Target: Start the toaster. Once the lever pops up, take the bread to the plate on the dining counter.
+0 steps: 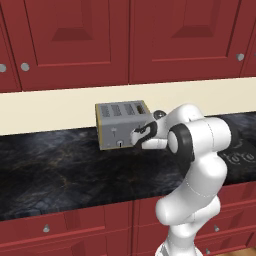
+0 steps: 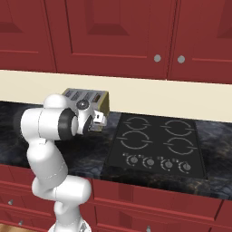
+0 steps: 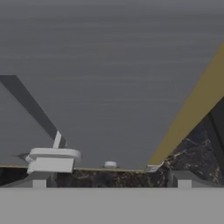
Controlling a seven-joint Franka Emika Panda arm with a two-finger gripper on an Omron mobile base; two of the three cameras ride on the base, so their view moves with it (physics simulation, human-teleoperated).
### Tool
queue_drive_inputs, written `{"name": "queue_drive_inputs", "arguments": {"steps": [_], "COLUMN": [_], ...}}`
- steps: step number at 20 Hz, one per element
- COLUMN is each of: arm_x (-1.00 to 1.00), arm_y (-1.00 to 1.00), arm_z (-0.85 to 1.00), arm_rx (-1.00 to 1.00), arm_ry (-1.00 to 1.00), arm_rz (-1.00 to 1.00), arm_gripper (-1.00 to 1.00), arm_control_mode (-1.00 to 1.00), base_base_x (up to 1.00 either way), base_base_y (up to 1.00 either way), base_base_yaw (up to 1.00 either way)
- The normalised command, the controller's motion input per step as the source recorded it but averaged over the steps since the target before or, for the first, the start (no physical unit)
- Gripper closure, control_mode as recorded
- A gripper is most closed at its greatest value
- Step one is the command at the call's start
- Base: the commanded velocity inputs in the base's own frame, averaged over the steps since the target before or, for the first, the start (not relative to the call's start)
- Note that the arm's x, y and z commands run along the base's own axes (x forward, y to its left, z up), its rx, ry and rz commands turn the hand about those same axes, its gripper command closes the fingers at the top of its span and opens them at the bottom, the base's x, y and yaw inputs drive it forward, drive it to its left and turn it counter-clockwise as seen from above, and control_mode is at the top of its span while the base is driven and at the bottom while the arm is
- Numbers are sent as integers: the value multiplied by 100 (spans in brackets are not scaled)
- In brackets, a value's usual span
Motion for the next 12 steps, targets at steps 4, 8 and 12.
{"name": "queue_drive_inputs", "arguments": {"steps": [4,8,12], "arm_x": [-13,-9,-2], "arm_y": [0,0,0], "arm_z": [19,34,28], "arm_rx": [0,0,0], "arm_ry": [-2,-4,-9], "arm_rz": [0,0,0], "arm_gripper": [-100,-100,-100], "arm_control_mode": [-100,-100,-100], "base_base_x": [0,0,0], "base_base_y": [0,0,0], "base_base_yaw": [0,0,0]}}
